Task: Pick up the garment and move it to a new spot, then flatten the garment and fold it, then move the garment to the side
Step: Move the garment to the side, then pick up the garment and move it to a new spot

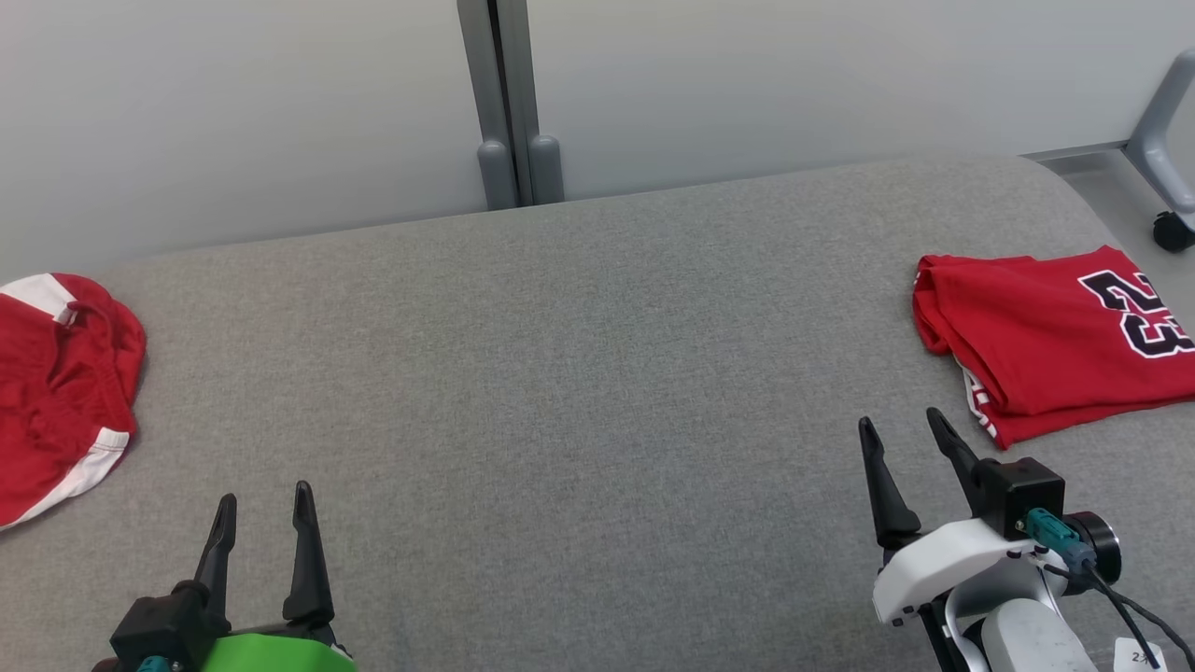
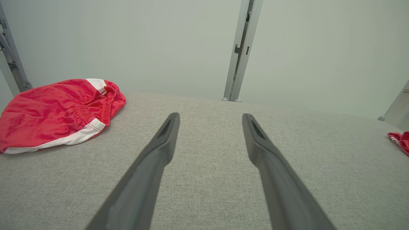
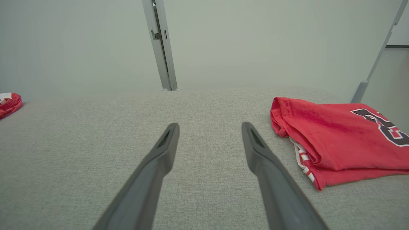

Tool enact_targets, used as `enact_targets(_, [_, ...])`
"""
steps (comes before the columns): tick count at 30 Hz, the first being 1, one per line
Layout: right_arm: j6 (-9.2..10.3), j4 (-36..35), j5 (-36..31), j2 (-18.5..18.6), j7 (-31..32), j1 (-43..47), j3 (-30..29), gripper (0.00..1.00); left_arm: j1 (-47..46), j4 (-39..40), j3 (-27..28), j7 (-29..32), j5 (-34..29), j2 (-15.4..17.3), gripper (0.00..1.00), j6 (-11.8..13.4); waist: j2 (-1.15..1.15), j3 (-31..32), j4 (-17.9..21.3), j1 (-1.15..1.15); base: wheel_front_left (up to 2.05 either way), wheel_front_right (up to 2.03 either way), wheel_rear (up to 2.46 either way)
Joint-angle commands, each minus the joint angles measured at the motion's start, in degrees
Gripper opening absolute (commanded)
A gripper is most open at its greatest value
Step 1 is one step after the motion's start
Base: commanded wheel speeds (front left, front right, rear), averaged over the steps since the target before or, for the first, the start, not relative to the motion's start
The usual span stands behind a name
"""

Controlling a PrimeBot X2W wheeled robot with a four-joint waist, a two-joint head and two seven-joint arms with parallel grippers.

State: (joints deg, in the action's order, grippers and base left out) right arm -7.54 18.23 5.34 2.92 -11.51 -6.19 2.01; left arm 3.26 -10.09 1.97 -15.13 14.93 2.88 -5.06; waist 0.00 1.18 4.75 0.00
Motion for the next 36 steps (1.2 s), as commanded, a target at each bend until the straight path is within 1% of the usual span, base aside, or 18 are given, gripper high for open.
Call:
enact_targets(1, [0.11, -0.1, -0.3, 0.0, -0.5, -0.4, 0.0, 1.0, 0.3, -0.1, 0.2, 0.0, 0.3, 0.0, 1.0, -0.1, 0.0, 0.0, 0.0, 0.0, 0.0, 0.0, 0.0])
enact_targets(7, [0.11, -0.4, -0.3, 0.0, -0.7, -0.3, -0.3, 1.0, -0.1, -0.3, -0.3, 0.0, 0.4, 0.0, 1.0, -0.2, 0.0, -0.2, -0.5, 0.0, 0.0, 0.0, 0.0])
enact_targets(11, [0.11, -0.7, -0.6, 0.0, -0.5, 0.7, -1.2, 1.0, -1.0, -0.1, -0.8, 0.0, 1.0, 0.0, 1.0, 0.3, 0.0, -0.4, -2.3, 0.0, 0.0, 0.0, 0.0])
enact_targets(17, [0.11, -1.7, -0.8, 0.0, 0.1, 1.7, -1.6, 1.0, -1.3, -0.2, -2.1, 0.0, 1.1, 0.1, 1.0, 0.5, 0.0, -0.3, -8.6, 0.0, 0.0, 0.0, 0.0])
enact_targets(28, [0.11, -1.8, 0.4, 0.0, 0.7, 2.0, 0.3, 1.0, 0.9, -0.1, -0.7, 0.0, -0.4, 0.1, 1.0, 0.1, 0.0, 0.6, -21.8, 0.0, 0.0, 0.0, 0.0])
enact_targets(32, [0.11, -1.4, 1.1, 0.0, 0.5, 1.7, 1.7, 1.0, 1.4, 0.2, 0.0, 0.0, -0.4, 0.1, 1.0, 0.2, 0.0, 0.9, -25.6, 0.0, 0.0, 0.0, 0.0])
enact_targets(36, [0.11, -1.1, 1.6, 0.0, 0.3, 1.2, 2.5, 1.0, 2.0, 0.3, 0.4, 0.0, -0.6, 0.1, 1.0, 0.2, 0.0, 1.1, -28.6, 0.0, 0.0, 0.0, 0.0])
